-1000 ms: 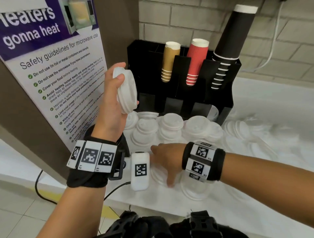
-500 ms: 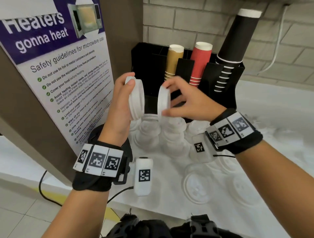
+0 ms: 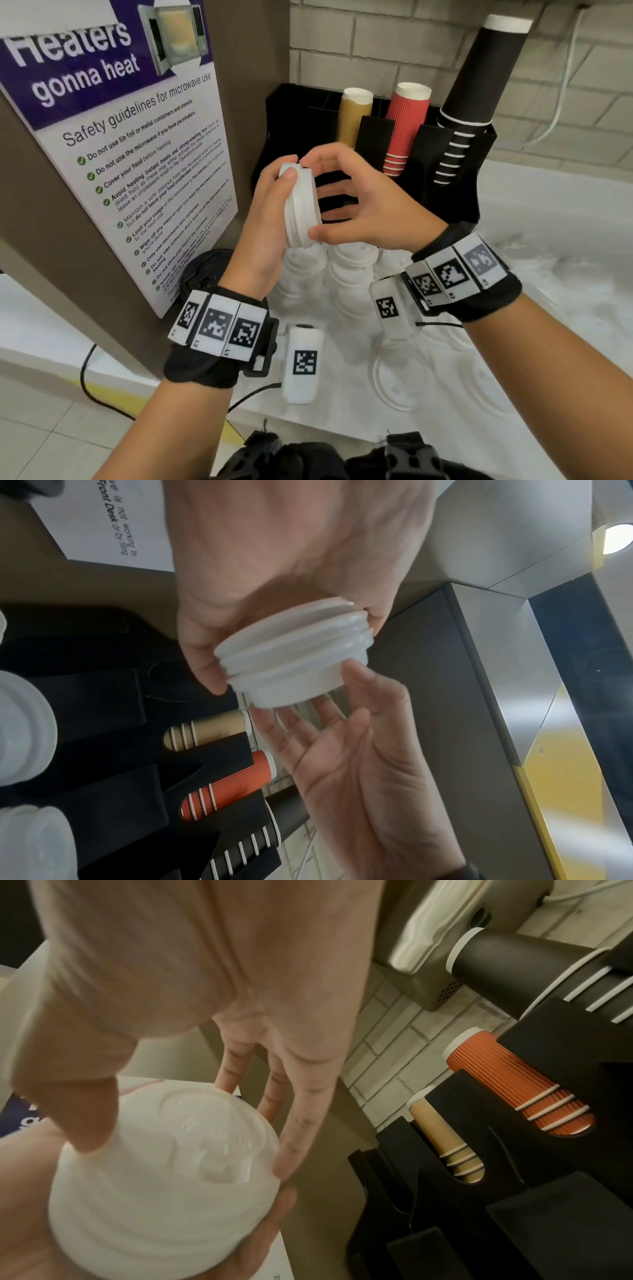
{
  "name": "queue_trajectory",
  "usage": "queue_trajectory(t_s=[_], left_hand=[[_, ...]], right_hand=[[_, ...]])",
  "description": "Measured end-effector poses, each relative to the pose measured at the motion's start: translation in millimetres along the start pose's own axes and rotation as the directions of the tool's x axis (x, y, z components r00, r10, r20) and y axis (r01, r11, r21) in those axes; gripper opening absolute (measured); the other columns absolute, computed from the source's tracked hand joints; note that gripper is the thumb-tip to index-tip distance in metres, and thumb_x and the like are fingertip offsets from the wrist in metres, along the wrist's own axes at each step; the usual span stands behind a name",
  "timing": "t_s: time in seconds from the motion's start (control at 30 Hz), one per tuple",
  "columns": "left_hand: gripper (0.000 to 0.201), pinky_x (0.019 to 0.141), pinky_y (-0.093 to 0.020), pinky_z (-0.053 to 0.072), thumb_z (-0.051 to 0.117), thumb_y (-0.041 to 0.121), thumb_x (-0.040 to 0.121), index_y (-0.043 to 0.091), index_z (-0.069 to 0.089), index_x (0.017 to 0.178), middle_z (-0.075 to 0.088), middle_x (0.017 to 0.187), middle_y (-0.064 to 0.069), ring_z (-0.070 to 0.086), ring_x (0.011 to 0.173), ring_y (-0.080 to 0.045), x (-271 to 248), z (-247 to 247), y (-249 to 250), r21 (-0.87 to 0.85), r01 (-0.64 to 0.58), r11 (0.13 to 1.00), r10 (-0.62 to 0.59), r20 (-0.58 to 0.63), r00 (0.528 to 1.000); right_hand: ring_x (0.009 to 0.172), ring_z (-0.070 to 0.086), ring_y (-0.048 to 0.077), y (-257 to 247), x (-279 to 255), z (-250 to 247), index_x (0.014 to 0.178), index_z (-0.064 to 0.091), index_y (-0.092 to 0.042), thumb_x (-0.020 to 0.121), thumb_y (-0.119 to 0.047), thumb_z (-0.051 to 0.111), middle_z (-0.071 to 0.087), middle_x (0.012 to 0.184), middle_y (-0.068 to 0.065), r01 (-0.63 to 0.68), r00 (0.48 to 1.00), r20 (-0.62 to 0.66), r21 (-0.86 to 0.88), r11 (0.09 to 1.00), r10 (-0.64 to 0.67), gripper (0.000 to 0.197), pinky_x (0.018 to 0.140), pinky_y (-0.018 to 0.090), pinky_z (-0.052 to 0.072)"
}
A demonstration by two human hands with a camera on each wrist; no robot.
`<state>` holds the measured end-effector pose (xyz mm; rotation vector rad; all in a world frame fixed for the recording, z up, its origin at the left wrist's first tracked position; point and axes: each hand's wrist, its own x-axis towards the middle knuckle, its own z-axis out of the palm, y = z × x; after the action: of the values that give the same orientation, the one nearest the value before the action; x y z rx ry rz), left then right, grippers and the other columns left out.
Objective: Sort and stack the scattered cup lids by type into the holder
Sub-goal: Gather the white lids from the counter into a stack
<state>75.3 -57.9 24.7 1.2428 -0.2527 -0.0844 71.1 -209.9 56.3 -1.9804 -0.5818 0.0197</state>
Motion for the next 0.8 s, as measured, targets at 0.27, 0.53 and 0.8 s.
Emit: queue_trajectory(t_s=[0.27,0.53,0.8], left_hand=[[0.054,0.099,-0.055,0.048,0.059,0.041,0.079,0.026,0.044,0.129,0.052,0.134,-0.011,0.056,0.123,-0.030,2,1,-5,-0.024,-0.003,1.000,0.005,0.049,0.999],[0.040,0.083,-0.031,0.040,0.057,0.026,0.078,0.030,0.042,0.115,0.046,0.110,0.003,0.048,0.098,-0.012,10,-11,-2,-0.060,-0.104,0.993,0.103,-0.030,0.994],[0.040,0.078,-0.027,0.043,0.057,0.027,0.079,0.033,0.042,0.116,0.047,0.109,0.005,0.049,0.095,-0.010,13,-11,-2,-0.051,-0.106,0.993,0.106,0.003,0.994]], right_hand=[[0.106,0.062,0.015,0,-1,1,0.129,0.039,-0.017,0.071,-0.012,0.083,0.050,0.125,0.002,-0.030,0.999,-0.042,0.005,1.000,0.030,0.074,0.085,0.035,0.057],[0.105,0.052,0.016,28,-44,4,0.122,0.053,-0.022,0.071,-0.034,0.082,0.051,0.117,0.000,-0.032,0.863,0.402,-0.562,0.827,0.306,0.060,0.090,0.030,0.048],[0.116,0.030,0.025,60,-111,31,0.137,0.026,-0.033,0.060,-0.038,0.086,0.023,0.135,0.005,0.392,0.540,0.568,-0.823,0.412,0.621,0.098,0.088,0.040,0.038]])
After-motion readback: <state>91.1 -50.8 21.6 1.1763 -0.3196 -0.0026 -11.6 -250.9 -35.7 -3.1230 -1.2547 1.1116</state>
